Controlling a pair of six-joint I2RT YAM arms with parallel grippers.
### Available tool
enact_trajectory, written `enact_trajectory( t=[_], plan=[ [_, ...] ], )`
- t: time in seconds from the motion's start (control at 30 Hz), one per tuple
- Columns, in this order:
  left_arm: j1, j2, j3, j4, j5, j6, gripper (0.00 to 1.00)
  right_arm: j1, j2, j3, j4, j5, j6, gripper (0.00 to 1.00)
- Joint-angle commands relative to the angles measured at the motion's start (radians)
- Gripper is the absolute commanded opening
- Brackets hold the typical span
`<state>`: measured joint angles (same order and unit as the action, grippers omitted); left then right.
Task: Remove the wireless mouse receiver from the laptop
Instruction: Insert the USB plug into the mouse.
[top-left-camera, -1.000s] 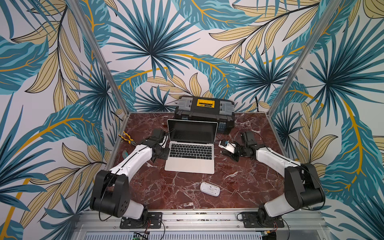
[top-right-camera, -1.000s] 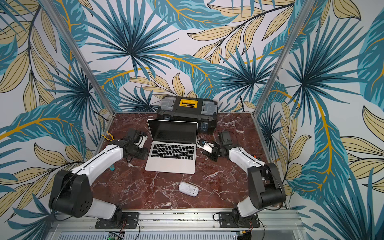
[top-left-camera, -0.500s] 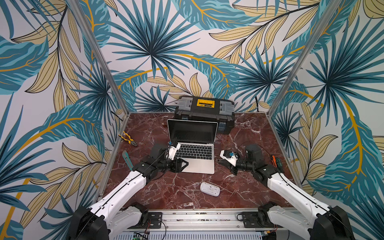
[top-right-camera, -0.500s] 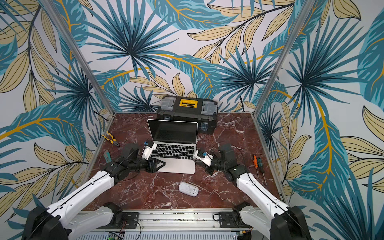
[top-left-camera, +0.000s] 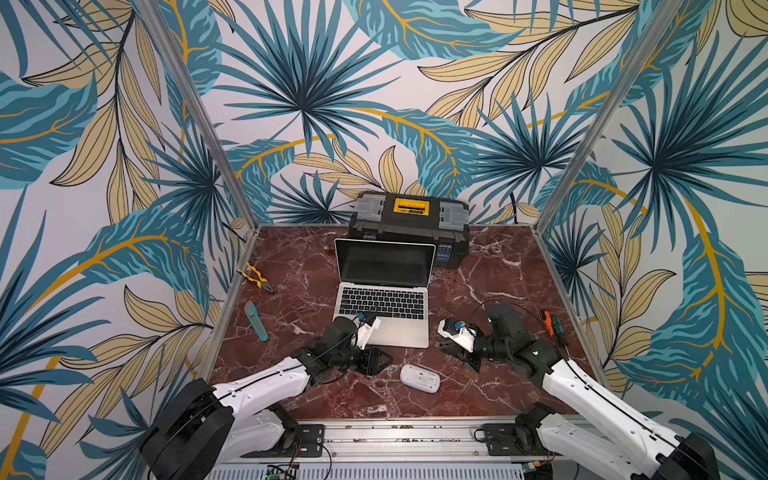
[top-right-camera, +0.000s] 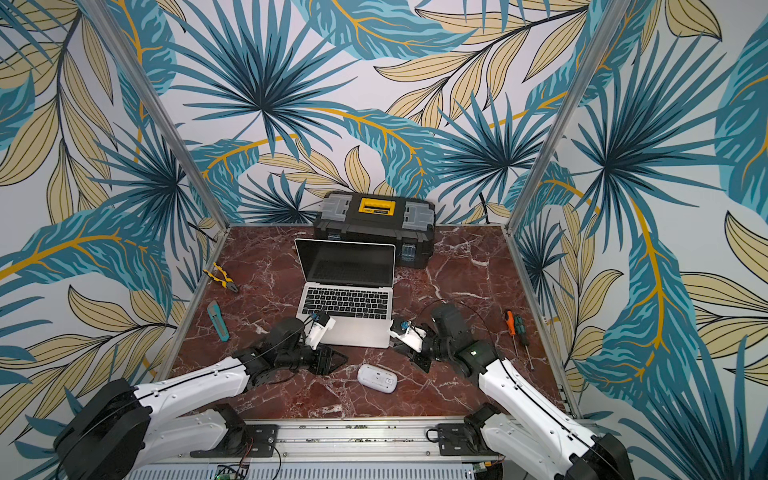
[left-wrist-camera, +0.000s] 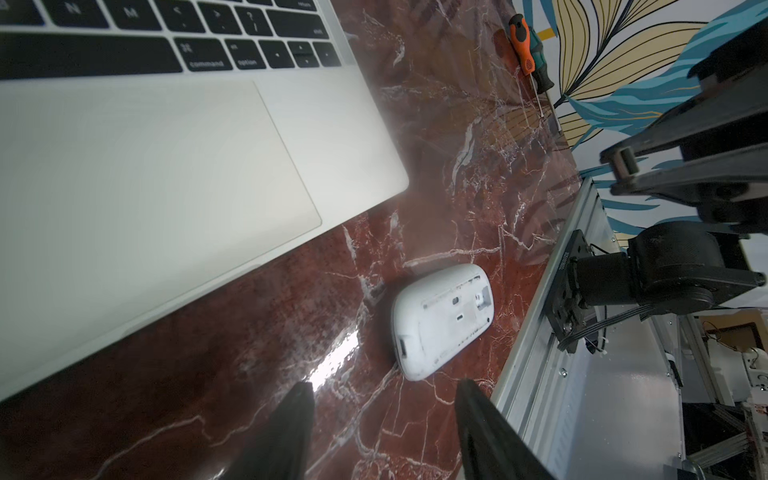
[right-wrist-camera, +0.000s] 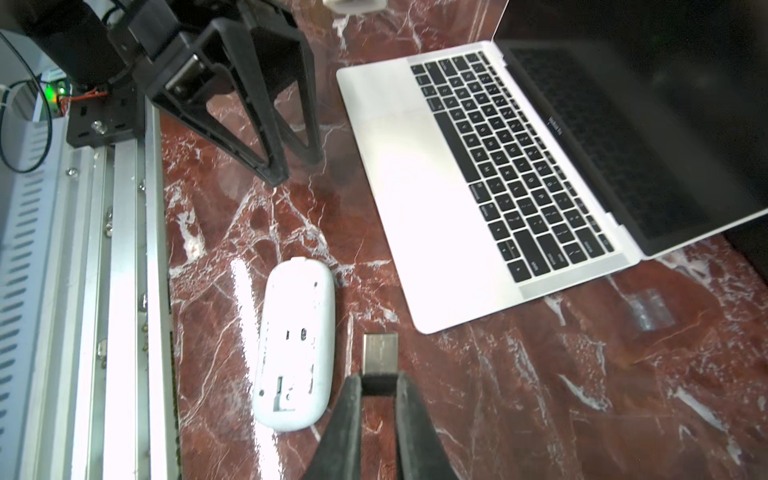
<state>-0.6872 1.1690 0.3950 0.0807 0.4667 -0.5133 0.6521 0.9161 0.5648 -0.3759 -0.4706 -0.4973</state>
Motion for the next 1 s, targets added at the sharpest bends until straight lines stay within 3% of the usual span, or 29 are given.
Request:
enact_trajectory(
  t=[0.0,0.33,0.53,0.7,0.87,0.97],
  plan=[
    [-0.020,0.026,-0.008,0.105,-0.013,-0.033,0.59,0.020,0.031,-0.008,-0.077,0.032,-0.014,0.00],
    [-0.041,0.050,-0.027,0.120,-0.004,-0.077,0.60,0.129,0.087,0.002,-0.033,0.087,0.037,0.00],
    [-0.043,0.034,-0.034,0.083,-0.046,-0.105,0.60,0.158,0.022,-0.019,0.207,0.036,0.296,0.00],
    [-0.043,0.015,-0.055,0.081,-0.043,-0.120,0.60,0.198,-0.026,-0.024,0.195,0.062,0.396,0.00],
    [-0.043,0.007,-0.052,0.073,-0.058,-0.118,0.60,0.234,-0.011,-0.021,0.203,0.133,0.538,0.00],
    [-0.043,0.010,-0.052,0.072,-0.057,-0.124,0.60,0.262,0.030,-0.015,0.169,0.262,0.694,0.00]
  ],
)
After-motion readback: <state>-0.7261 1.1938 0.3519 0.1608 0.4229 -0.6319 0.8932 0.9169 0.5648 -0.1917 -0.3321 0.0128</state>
